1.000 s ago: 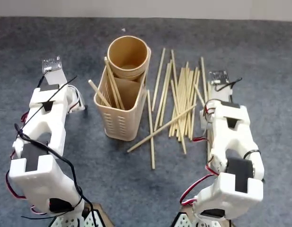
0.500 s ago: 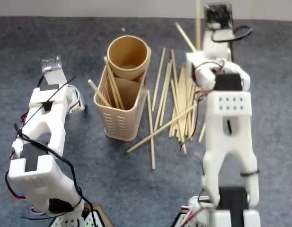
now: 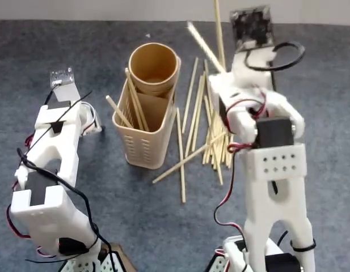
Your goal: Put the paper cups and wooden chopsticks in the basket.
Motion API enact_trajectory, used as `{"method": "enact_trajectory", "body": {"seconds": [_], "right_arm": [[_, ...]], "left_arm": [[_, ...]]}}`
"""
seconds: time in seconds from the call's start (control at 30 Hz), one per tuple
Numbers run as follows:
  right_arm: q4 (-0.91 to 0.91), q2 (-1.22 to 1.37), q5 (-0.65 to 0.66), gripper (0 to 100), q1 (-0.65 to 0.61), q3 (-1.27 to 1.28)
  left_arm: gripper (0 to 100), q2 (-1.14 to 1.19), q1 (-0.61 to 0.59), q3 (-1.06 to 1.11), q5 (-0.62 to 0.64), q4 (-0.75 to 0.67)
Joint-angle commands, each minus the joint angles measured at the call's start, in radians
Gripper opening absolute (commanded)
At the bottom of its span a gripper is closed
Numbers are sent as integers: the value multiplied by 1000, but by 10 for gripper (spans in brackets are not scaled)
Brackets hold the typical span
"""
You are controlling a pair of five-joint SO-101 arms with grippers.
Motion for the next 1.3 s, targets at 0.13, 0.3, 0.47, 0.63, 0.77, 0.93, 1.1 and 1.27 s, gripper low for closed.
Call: {"method": "enact_trajectory", "body": {"seconds": [0.13, 0.3, 0.47, 0.63, 0.77, 0.93, 1.1, 1.27], "right_arm": [[-449, -28, 74, 5, 15, 631], [-501, 74, 75, 11, 15, 711], [-595, 239, 75, 159, 10, 682], [-608, 366, 75, 277, 8, 602], [-608, 438, 71, 277, 8, 565], [-604, 478, 74, 191, 13, 547], [-552, 390, 69, 21, 15, 549], [-504, 173, 69, 5, 15, 544]], "left_arm": [[224, -8, 16, -10, -11, -6], [224, -8, 16, -8, -11, -6], [224, -8, 16, -8, -11, -6], [224, -8, 16, -10, -11, -6], [224, -8, 19, -12, -11, -8], [224, -10, 19, -12, -11, -8], [224, -12, 19, -12, -11, -8], [224, -10, 19, -12, -11, -9]]}}
